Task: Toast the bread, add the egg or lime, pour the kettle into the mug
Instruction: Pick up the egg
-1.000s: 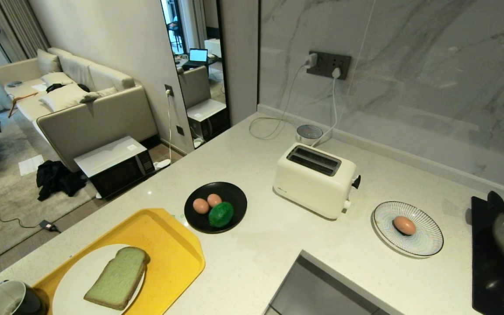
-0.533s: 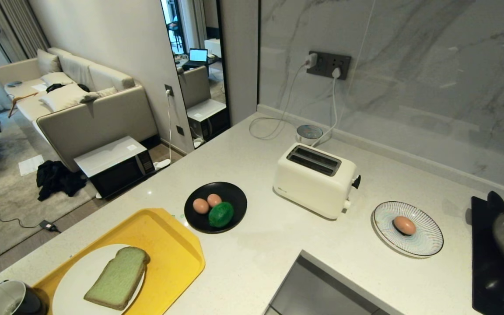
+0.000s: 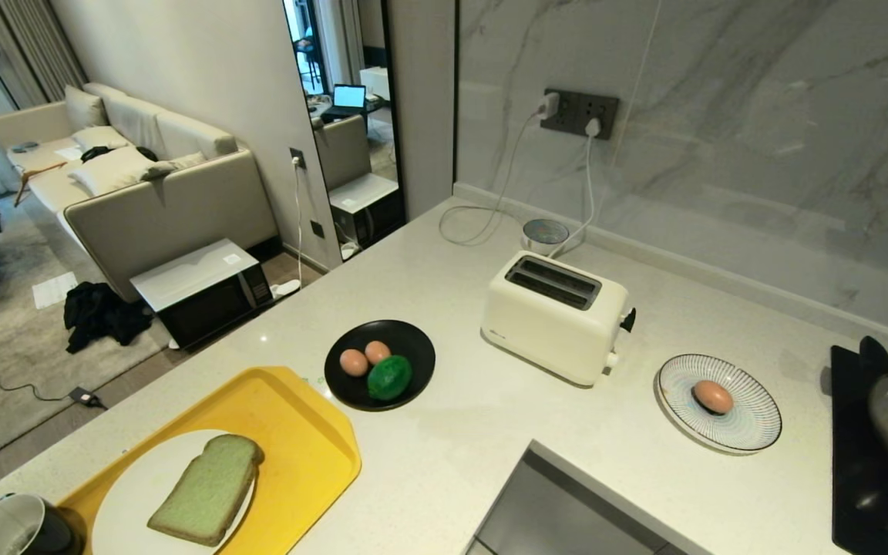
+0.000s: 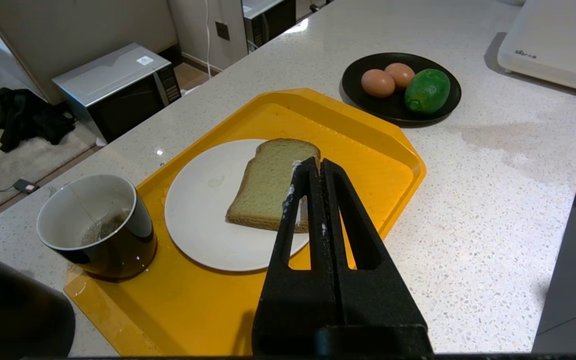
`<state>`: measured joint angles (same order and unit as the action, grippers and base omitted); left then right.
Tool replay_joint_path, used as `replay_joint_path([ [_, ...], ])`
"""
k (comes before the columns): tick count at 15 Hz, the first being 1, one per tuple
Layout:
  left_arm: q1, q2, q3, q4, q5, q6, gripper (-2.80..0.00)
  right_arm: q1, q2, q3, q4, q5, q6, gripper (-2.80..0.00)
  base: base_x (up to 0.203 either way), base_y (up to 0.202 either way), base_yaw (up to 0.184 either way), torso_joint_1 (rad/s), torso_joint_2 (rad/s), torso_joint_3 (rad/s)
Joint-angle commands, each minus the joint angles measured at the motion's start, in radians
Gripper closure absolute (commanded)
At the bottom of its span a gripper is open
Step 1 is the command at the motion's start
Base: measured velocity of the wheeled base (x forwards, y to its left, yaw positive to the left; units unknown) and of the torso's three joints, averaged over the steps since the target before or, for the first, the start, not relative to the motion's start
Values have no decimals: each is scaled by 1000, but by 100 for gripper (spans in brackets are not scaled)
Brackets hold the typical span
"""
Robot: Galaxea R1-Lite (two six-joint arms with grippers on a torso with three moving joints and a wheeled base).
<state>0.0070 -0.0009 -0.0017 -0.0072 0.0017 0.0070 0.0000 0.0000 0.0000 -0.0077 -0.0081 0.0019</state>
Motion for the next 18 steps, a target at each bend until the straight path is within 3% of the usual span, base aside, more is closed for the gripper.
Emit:
replay_joint_path([
  [1,1,-1,0,0,0,1,0,0,2,0,0,0,0,0,0,0,0,2,3,-106],
  [13,1,0,0,6,-5,30,0,0,2,0,0,0,1,0,0,0,0,1,0,-9],
  [18,1,-1,0,7,-11,54,0,0,2,0,0,0,0,0,104,0,1,3,-1,0],
])
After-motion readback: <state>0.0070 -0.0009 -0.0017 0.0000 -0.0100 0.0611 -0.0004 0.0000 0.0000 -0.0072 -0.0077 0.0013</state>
